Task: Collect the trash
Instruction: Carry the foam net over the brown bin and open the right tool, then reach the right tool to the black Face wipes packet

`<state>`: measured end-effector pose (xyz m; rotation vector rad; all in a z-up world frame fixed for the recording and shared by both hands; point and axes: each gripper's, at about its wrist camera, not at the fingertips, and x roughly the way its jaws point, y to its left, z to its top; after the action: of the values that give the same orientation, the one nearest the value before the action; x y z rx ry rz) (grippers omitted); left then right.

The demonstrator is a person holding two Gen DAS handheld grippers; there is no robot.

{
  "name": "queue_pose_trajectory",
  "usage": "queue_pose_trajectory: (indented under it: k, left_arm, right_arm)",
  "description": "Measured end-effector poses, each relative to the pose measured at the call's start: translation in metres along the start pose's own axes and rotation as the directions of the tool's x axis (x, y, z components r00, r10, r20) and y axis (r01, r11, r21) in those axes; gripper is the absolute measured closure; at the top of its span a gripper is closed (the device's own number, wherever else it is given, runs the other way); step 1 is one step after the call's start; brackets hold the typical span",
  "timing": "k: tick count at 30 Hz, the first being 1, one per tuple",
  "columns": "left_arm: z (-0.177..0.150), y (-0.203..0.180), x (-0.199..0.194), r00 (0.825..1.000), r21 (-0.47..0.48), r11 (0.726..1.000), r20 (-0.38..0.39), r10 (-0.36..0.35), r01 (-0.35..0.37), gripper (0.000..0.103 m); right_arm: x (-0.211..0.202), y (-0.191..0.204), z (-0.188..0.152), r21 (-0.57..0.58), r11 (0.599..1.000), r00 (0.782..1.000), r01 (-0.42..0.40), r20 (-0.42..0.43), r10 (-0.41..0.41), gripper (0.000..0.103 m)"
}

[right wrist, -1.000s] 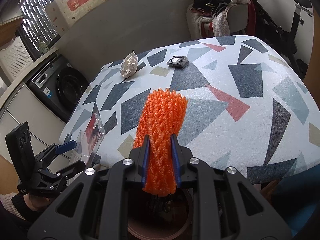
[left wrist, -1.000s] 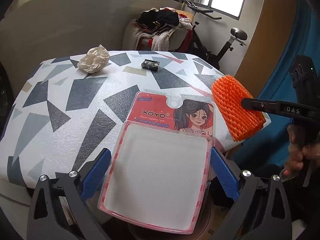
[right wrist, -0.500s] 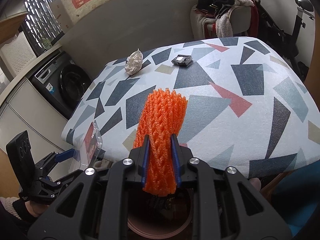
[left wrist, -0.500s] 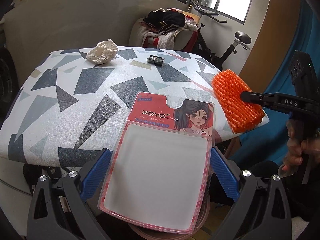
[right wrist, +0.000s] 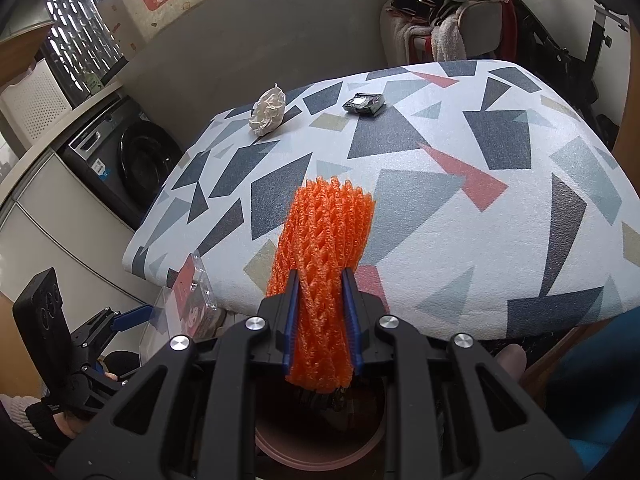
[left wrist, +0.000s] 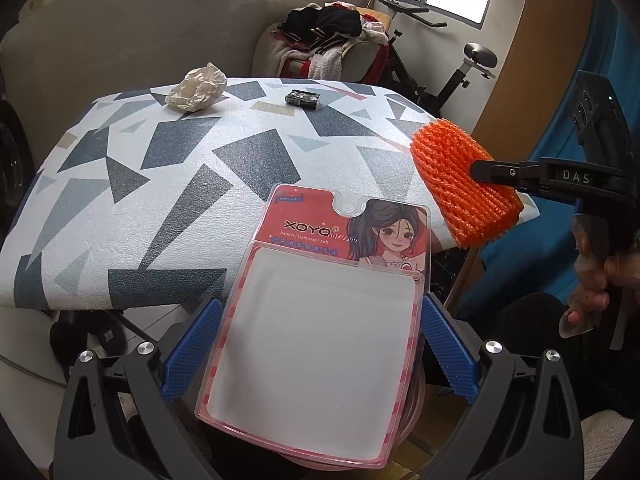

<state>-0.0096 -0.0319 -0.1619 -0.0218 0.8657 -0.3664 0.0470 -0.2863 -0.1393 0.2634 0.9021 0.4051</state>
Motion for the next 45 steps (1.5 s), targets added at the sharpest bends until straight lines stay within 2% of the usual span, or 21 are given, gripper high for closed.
queue_pose_trajectory:
  k: [6, 20, 29, 36, 37, 39, 41, 44, 45]
  left_arm:
    - [0.002, -0.002, 0.005, 0.999, 0.007, 1.0, -0.028, -0.021, 0.021, 0.006]
    - [0.016, 0.003, -0.019, 0.997, 0.037, 0.998, 0.058, 0.047, -0.049, 0.006]
    - [0.014, 0.012, -0.025, 0.994, 0.025, 0.996, 0.064, 0.09, -0.091, 0.006]
    - [0.013, 0.017, -0.026, 0.993, 0.009, 0.995, 0.061, 0.099, -0.099, 0.006]
    - [0.013, 0.018, -0.026, 0.993, 0.006, 0.995, 0.06, 0.1, -0.101, 0.006]
    - [0.012, 0.02, -0.025, 0.993, -0.001, 0.995, 0.056, 0.103, -0.103, 0.006]
    - [0.012, 0.021, -0.024, 0.993, -0.009, 0.994, 0.048, 0.107, -0.106, 0.006]
    - [0.011, 0.021, -0.024, 0.993, -0.011, 0.994, 0.044, 0.108, -0.108, 0.006]
    - [0.011, 0.021, -0.023, 0.993, -0.01, 0.994, 0.042, 0.11, -0.11, 0.006]
  right_arm:
    - [0.002, 0.0, -0.003, 0.002, 1.0, 1.0, 0.001, -0.009, -0.001, 0.079]
    - [0.023, 0.014, -0.031, -0.023, 1.0, 0.995, -0.021, -0.093, 0.019, 0.079]
    - [0.048, 0.029, -0.06, -0.034, 0.999, 0.98, -0.038, -0.196, 0.031, 0.078]
    - [0.061, 0.035, -0.074, -0.045, 0.998, 0.967, -0.036, -0.253, 0.023, 0.072]
    - [0.063, 0.036, -0.075, -0.046, 0.998, 0.966, -0.034, -0.259, 0.021, 0.068]
    - [0.064, 0.036, -0.076, -0.048, 0.999, 0.963, -0.024, -0.268, 0.011, 0.049]
    - [0.064, 0.035, -0.076, -0.047, 0.999, 0.965, -0.014, -0.263, 0.001, 0.024]
    - [0.063, 0.032, -0.074, -0.044, 0.999, 0.968, 0.003, -0.25, -0.014, 0.007]
    - [0.063, 0.031, -0.074, -0.042, 0.999, 0.969, 0.009, -0.247, -0.019, 0.007]
